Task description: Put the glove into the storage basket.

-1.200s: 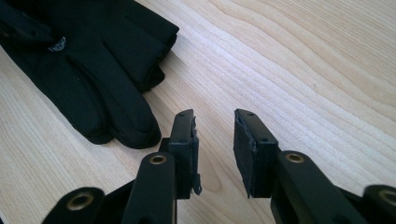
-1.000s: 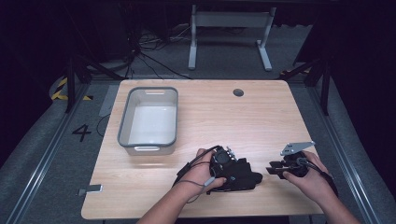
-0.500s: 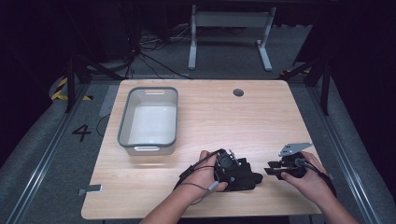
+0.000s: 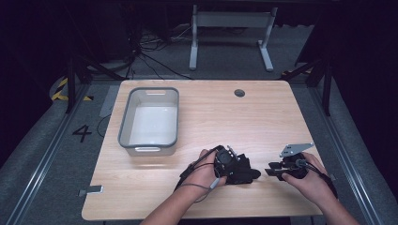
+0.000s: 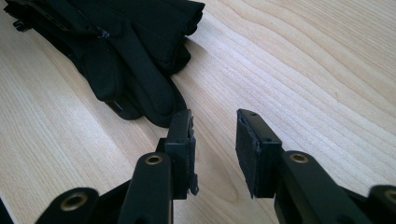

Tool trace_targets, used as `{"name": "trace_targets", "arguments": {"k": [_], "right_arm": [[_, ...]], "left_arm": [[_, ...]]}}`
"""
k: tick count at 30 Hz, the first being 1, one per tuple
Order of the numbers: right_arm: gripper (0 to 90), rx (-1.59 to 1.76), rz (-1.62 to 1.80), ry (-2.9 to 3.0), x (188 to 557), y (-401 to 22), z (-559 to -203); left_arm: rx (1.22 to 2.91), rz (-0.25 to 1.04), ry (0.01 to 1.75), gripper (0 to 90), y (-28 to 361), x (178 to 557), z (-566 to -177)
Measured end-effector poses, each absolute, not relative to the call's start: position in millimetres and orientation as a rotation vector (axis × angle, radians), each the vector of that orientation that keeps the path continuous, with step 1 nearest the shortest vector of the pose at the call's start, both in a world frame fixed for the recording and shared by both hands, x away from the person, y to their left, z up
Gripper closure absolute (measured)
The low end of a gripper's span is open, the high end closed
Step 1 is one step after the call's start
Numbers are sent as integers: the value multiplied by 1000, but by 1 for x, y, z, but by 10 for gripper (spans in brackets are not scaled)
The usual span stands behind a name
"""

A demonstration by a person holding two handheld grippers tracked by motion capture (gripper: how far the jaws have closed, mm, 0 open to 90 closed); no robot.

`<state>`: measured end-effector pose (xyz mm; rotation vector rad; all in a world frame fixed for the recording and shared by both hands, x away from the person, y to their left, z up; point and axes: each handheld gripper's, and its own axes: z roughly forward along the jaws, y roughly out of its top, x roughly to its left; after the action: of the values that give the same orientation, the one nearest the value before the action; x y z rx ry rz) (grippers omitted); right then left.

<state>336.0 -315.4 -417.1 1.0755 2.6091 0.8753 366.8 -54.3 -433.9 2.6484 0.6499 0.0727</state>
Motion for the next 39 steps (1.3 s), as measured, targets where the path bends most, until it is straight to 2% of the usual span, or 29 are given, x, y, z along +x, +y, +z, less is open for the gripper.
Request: {"name": "trace_targets", "arguments": {"k": [5, 9, 16, 24, 39], "right_arm": [[680, 1080, 878, 2604, 337, -318, -417], [682, 1092, 884, 2597, 337, -321, -417], [684, 1097, 885, 2594, 339, -322, -417], [681, 1097, 881, 2603, 340, -320, -419], [686, 1120, 884, 2609, 341, -321, -421]], "left_arm": [[2580, -41, 696, 676, -49, 375, -431], [2548, -77, 722, 681, -41, 374, -416], [2506, -78, 762, 680, -27, 367, -394], [2509, -100, 727, 678, -24, 359, -377], [2421, -61, 789, 678, 3, 369, -348]]}}
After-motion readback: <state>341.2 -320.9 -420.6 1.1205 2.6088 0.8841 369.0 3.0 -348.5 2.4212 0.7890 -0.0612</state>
